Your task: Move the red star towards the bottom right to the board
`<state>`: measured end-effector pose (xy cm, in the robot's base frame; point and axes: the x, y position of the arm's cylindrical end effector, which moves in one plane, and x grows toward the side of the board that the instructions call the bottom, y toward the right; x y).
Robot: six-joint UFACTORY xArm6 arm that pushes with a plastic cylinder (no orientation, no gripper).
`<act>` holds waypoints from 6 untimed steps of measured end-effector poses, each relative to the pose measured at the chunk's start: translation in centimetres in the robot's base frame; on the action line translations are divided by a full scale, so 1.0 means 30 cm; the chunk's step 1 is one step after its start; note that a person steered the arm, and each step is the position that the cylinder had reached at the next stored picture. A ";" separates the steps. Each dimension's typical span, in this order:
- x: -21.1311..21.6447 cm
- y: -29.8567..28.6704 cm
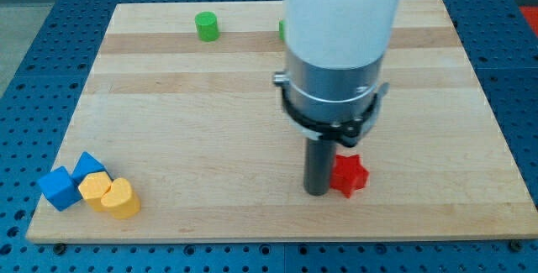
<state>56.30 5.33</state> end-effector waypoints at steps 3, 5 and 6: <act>-0.104 0.237; -0.023 0.378; 0.006 0.437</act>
